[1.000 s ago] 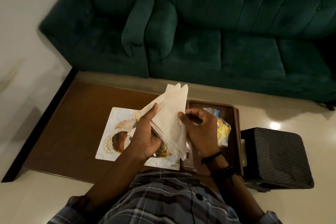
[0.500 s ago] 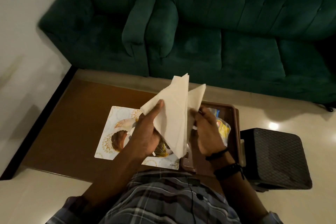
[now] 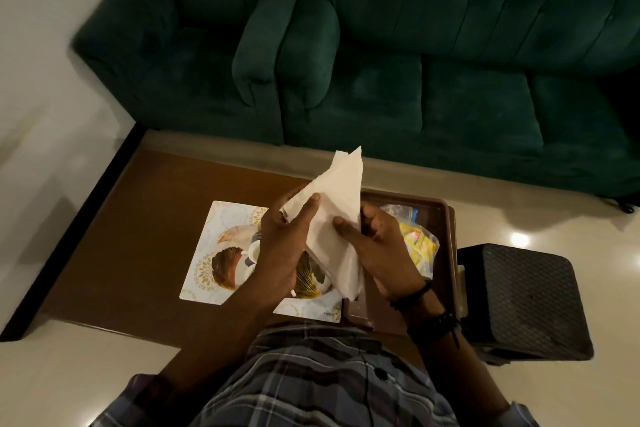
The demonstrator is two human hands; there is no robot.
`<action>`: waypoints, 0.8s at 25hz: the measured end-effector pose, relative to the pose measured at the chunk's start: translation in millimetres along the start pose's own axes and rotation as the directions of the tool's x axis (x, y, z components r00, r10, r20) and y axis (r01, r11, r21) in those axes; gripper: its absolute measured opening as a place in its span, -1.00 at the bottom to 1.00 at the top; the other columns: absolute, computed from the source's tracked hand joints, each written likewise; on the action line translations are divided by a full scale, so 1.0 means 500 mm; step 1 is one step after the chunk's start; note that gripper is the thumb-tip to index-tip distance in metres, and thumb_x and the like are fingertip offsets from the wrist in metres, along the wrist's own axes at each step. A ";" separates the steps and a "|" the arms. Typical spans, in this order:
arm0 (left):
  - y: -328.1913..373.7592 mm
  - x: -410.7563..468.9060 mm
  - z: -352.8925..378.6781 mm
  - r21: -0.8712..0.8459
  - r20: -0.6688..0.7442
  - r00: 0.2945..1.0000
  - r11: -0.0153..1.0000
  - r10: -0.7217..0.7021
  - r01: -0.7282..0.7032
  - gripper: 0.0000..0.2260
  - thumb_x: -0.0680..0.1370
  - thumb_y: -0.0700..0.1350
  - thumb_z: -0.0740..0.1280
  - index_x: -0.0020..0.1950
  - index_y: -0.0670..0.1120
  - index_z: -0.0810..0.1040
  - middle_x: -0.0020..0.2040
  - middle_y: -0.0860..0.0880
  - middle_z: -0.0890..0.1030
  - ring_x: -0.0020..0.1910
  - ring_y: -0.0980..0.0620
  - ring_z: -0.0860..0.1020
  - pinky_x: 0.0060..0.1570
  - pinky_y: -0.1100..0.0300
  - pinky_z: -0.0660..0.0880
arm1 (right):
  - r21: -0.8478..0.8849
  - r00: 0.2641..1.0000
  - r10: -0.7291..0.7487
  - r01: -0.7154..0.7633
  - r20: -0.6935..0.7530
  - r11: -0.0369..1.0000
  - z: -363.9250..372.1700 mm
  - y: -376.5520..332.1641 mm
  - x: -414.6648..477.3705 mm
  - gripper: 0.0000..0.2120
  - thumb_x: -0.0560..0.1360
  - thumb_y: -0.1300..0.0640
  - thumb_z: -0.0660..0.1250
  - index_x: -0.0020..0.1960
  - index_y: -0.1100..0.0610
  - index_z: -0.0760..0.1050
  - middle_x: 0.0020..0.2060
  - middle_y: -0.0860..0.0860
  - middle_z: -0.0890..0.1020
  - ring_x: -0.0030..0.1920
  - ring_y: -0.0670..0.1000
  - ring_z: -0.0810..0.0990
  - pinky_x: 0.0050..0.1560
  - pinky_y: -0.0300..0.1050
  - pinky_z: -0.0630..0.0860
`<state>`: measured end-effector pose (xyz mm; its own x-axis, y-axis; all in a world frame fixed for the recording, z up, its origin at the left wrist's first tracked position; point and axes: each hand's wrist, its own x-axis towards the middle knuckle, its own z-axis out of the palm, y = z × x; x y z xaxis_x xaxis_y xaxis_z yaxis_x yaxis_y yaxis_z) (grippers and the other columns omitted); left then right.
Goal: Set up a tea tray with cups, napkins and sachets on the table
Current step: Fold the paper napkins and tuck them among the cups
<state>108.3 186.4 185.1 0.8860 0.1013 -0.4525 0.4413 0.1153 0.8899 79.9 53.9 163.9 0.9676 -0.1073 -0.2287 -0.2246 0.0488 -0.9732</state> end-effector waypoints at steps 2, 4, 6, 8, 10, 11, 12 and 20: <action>0.018 0.019 -0.019 0.009 0.123 0.991 0.999 -0.045 0.044 -0.58 0.42 0.03 0.45 0.23 -0.07 0.54 0.19 -0.12 0.61 0.16 -0.12 0.57 0.11 -0.06 0.56 | -0.067 0.998 0.001 0.004 0.065 0.998 -0.023 -0.001 0.004 -0.76 0.52 0.21 0.36 0.18 0.20 0.55 0.07 0.10 0.68 0.06 0.12 0.66 0.10 0.27 0.57; 0.038 0.036 -0.043 0.090 0.272 0.939 0.977 -0.209 0.192 -0.41 0.31 0.16 0.48 0.25 -0.09 0.52 0.17 -0.17 0.61 0.18 -0.23 0.56 0.20 -0.18 0.51 | -0.151 0.979 0.003 0.028 0.206 0.988 -0.033 -0.011 0.002 -0.76 0.50 0.18 0.39 0.16 0.17 0.57 0.06 0.09 0.69 0.05 0.13 0.67 0.07 0.25 0.59; 0.047 0.044 -0.055 0.223 0.335 0.895 0.948 -0.295 0.229 -0.29 0.26 0.22 0.52 0.29 -0.10 0.47 0.17 -0.21 0.60 0.16 -0.26 0.56 0.21 -0.26 0.48 | -0.167 0.954 -0.009 0.061 0.299 0.984 -0.033 -0.017 0.002 -0.74 0.47 0.15 0.42 0.15 0.14 0.58 0.04 0.07 0.70 0.04 0.10 0.68 0.04 0.15 0.62; 0.050 0.047 -0.050 0.267 0.297 0.932 0.955 -0.207 0.127 -0.31 0.26 0.20 0.51 0.28 -0.11 0.48 0.14 -0.19 0.60 0.12 -0.21 0.58 0.17 -0.23 0.52 | -0.172 0.953 0.001 0.054 0.304 0.984 -0.037 -0.020 0.004 -0.75 0.45 0.08 0.44 0.12 0.06 0.59 0.03 0.02 0.70 0.01 0.03 0.69 0.01 0.06 0.63; 0.050 0.052 -0.042 0.229 0.177 0.978 0.971 -0.110 0.068 -0.43 0.32 0.16 0.46 0.24 -0.09 0.52 0.07 -0.12 0.62 0.03 -0.13 0.60 0.08 -0.13 0.57 | -0.209 0.952 0.041 0.025 0.303 0.978 -0.050 -0.020 0.004 -0.71 0.43 -0.01 0.43 0.12 0.04 0.57 0.00 -0.01 0.71 -0.04 0.00 0.70 -0.05 0.04 0.66; 0.048 0.052 -0.039 0.181 0.126 0.988 0.981 -0.089 0.066 -0.48 0.35 0.16 0.44 0.23 -0.06 0.52 0.04 -0.08 0.62 0.00 -0.09 0.60 0.03 -0.07 0.58 | -0.234 0.952 0.051 0.022 0.302 0.972 -0.058 -0.019 0.003 -0.67 0.42 -0.04 0.42 0.13 0.07 0.57 -0.01 0.01 0.71 -0.06 0.01 0.70 -0.08 0.05 0.67; 0.043 0.052 -0.038 0.134 0.102 0.990 0.988 -0.095 0.081 -0.48 0.36 0.17 0.44 0.23 -0.03 0.51 0.03 -0.07 0.61 -0.01 -0.08 0.59 0.02 -0.05 0.57 | -0.240 0.953 0.048 0.026 0.299 0.970 -0.063 -0.018 0.001 -0.66 0.40 -0.06 0.41 0.11 0.08 0.57 -0.02 0.03 0.70 -0.07 0.04 0.70 -0.11 0.05 0.68; 0.016 0.060 -0.062 -0.412 0.577 0.817 0.860 -0.010 0.302 -0.71 0.53 0.13 0.25 0.07 -0.05 0.54 0.16 -0.12 0.62 0.15 -0.13 0.58 0.23 -0.16 0.47 | 0.016 0.911 0.105 -0.121 0.400 0.993 -0.062 -0.018 -0.005 -0.65 0.39 -0.05 0.46 0.15 -0.03 0.57 0.07 0.01 0.69 -0.01 0.10 0.69 -0.17 -0.03 0.67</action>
<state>134.0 221.0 176.9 0.8011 -0.4888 -0.3455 0.5883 0.5366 0.6049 76.1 22.6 172.6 0.9038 0.3042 -0.3011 -0.3383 0.0769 -0.9379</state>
